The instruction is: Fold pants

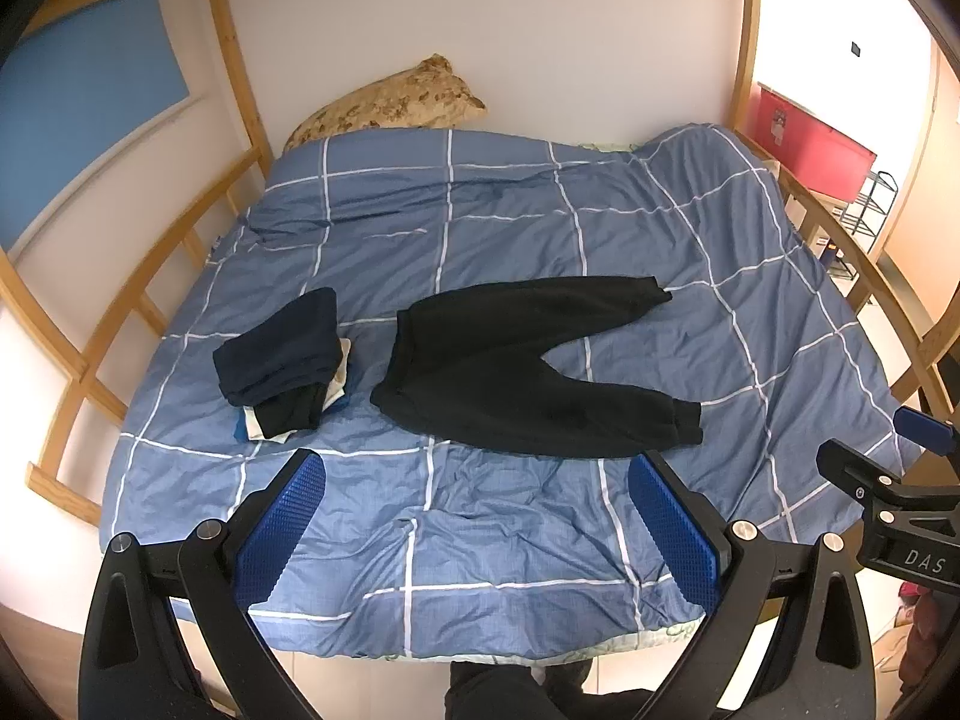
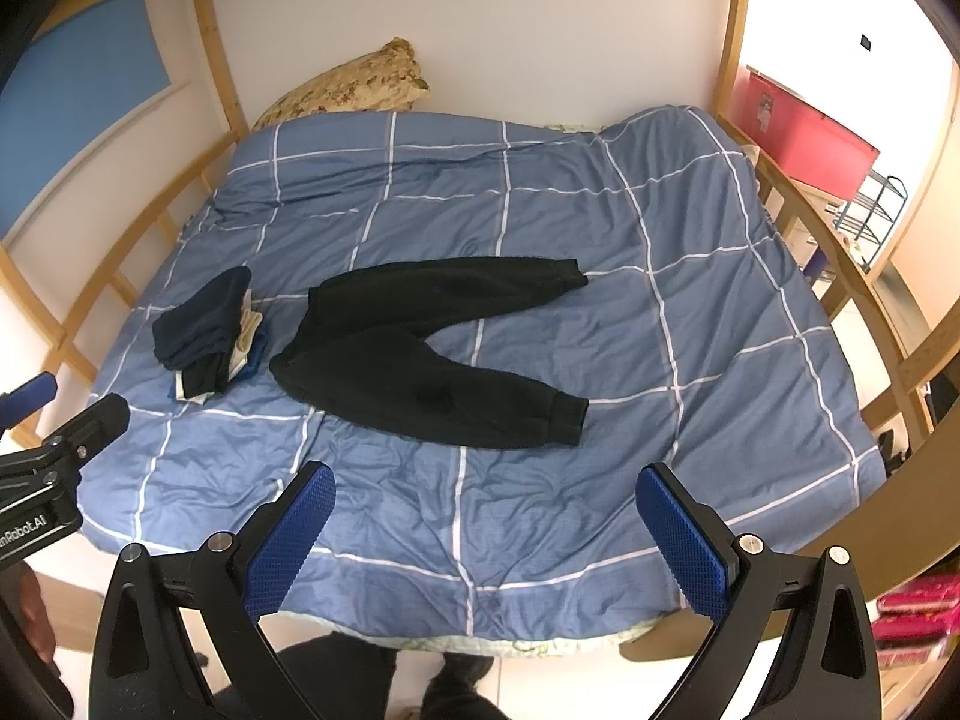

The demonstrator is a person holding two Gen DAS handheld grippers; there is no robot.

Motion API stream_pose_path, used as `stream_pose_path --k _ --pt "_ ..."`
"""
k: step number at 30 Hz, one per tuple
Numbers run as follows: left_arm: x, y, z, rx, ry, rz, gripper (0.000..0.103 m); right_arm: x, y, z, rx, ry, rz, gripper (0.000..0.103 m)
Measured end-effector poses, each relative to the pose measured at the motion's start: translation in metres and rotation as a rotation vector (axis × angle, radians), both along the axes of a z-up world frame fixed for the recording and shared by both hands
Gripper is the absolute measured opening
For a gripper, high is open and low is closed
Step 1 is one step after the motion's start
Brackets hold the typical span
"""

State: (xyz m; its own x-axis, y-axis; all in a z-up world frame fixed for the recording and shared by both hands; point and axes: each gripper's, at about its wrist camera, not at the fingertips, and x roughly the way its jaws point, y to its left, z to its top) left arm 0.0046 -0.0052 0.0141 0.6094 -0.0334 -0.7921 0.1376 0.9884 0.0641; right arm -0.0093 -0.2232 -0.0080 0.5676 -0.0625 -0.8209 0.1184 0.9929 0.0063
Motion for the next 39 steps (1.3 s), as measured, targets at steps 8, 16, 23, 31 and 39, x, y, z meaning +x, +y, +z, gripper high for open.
stream_pose_path --k 8,16,23,31,39 --pt "0.005 0.002 -0.012 -0.003 0.023 0.000 0.103 0.006 0.008 -0.003 0.003 0.016 0.000 0.102" --pt "0.019 0.013 -0.025 -0.021 0.040 0.008 0.103 0.013 0.012 -0.023 0.022 0.061 -0.013 0.102" --pt "0.058 0.033 -0.050 -0.025 0.056 0.003 0.103 0.039 0.027 -0.050 0.055 0.069 -0.057 0.102" --pt "0.133 0.045 -0.075 -0.075 0.086 -0.042 0.103 0.093 0.040 -0.074 0.088 0.133 -0.141 0.102" --pt "0.194 0.026 -0.090 -0.070 0.072 -0.126 0.103 0.150 0.036 -0.079 0.078 0.103 -0.200 0.102"
